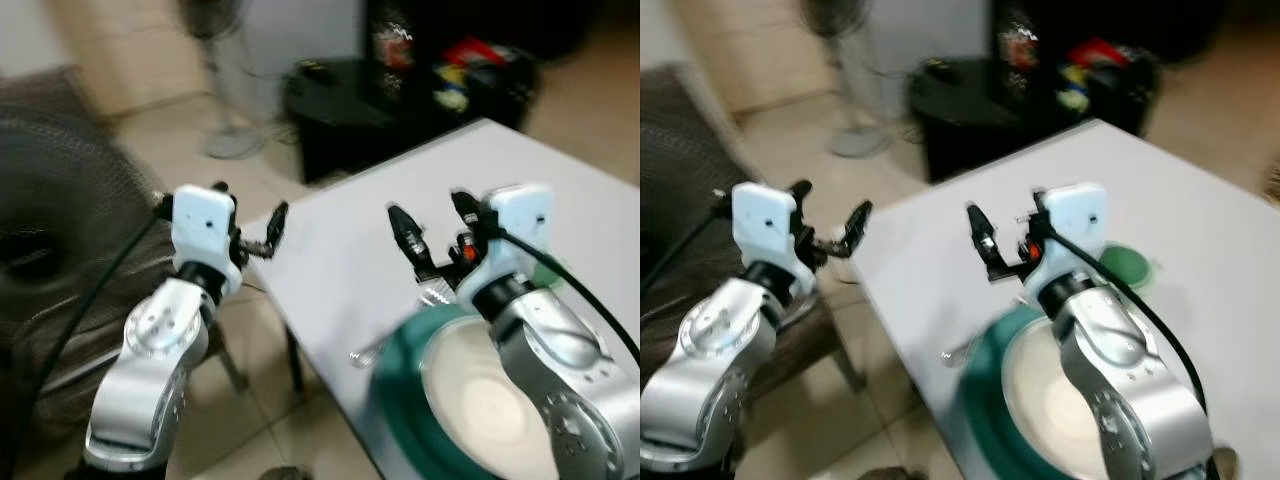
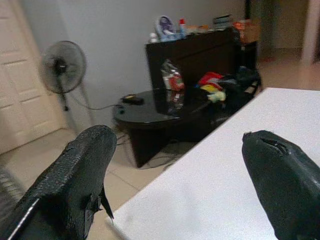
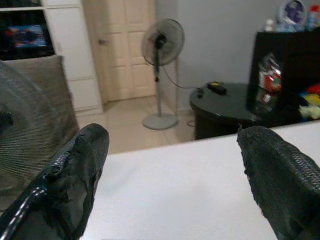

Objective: Setting the table

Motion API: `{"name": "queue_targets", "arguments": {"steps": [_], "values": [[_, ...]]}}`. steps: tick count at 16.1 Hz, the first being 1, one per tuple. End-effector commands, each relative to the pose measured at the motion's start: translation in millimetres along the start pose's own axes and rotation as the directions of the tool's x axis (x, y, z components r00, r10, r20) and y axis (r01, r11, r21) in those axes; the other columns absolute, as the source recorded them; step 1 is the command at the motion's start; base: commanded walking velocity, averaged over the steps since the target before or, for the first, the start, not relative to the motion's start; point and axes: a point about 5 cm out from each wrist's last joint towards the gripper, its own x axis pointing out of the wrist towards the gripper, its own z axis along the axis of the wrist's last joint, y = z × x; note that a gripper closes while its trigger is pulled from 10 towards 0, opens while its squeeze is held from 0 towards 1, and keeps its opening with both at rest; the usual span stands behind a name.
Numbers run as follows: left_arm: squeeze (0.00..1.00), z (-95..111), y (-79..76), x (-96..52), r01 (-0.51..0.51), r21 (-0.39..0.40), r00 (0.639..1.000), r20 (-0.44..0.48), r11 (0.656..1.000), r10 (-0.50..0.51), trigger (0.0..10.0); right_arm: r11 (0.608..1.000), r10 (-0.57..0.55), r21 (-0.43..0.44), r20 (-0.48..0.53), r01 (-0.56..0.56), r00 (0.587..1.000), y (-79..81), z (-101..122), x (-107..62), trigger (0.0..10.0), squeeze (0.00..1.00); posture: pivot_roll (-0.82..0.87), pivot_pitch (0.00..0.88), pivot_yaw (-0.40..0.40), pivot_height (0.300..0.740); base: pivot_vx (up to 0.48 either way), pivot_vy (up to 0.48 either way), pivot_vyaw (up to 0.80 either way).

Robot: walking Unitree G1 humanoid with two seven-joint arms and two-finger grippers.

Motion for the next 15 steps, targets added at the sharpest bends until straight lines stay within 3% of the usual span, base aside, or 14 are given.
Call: {"name": "queue_targets", "arguments": {"steps": [1, 12, 14, 15], "values": [[0.00, 0.7, 0.9, 0.4, 0.008, 0.016, 1.000, -0.006, 1.000, -0.008, 10.0, 1.000, 0.022, 0.002, 0.015, -0.022, 1.000, 4.5, 4.3, -1.6, 10.0, 1.00, 0.05, 0.000, 0.051, 0.740, 0.000, 0.000, 0.79], [0.00, 1.1, -0.8, 1.1, 0.033, -0.013, 0.999, -0.019, 0.999, -0.033, 10.0, 1.000, 0.015, 0.025, -0.001, -0.015, 1.000, 7.8, 3.3, -5.4, 10.0, 1.00, 0.04, 0.000, 0.061, 0.740, 0.000, 0.000, 0.79], [0.00, 0.8, -0.5, 1.3, 0.031, -0.015, 0.999, -0.024, 0.999, -0.031, 10.0, 1.000, 0.016, 0.022, -0.001, -0.016, 1.000, 8.1, 3.6, -4.9, 10.0, 1.00, 0.05, 0.000, 0.061, 0.740, 0.000, 0.000, 0.34], [0.00, 0.7, -0.1, 1.4, 0.028, -0.017, 0.999, -0.026, 0.999, -0.028, 10.0, 0.999, 0.021, 0.029, -0.004, -0.021, 1.000, 8.8, 2.8, -4.4, 10.0, 0.54, 0.05, 0.000, 0.060, 0.740, 0.000, 0.000, 0.00]]}}
